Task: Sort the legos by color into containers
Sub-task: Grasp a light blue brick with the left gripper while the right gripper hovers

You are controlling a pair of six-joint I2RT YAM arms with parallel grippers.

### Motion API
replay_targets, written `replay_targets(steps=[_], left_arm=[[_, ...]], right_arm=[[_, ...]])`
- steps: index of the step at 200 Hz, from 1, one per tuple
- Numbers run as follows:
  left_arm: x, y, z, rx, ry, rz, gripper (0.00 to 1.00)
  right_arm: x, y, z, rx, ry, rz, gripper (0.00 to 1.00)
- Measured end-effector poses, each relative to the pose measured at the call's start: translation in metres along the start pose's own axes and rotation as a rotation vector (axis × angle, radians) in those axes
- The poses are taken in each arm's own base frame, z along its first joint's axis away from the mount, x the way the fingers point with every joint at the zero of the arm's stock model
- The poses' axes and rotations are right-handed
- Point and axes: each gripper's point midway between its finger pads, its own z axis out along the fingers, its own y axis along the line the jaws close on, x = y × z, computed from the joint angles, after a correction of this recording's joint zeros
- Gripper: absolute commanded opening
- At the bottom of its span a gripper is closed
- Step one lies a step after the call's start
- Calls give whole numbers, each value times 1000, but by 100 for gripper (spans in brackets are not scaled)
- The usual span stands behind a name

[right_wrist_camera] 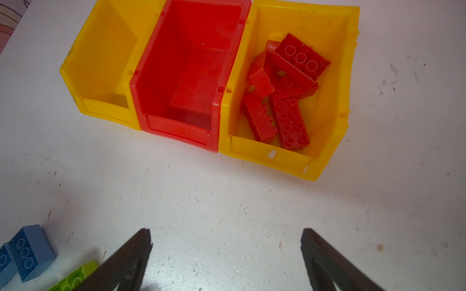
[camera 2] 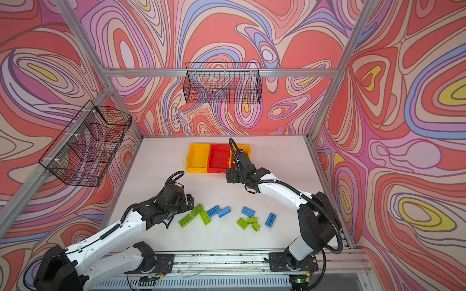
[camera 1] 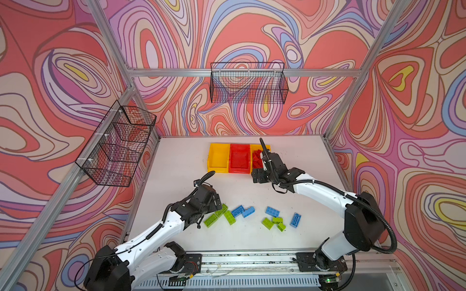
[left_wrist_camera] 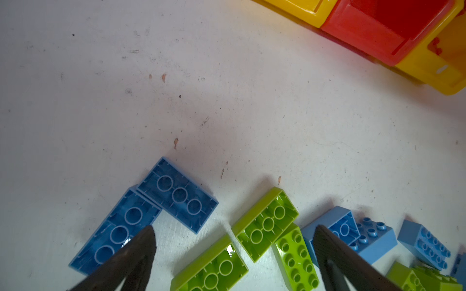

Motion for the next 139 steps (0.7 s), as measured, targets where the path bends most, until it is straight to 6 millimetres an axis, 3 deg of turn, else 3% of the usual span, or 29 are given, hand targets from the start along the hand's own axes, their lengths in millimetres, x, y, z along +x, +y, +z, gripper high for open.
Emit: replay_targets(steps=[79, 139], left_arm=[[35, 20, 18, -24, 89, -85, 96], [43, 36, 41, -117, 133, -97, 92]], right_arm=[[5, 3, -10, -24, -31, 16, 97], [7, 1, -16, -24, -39, 19, 98]])
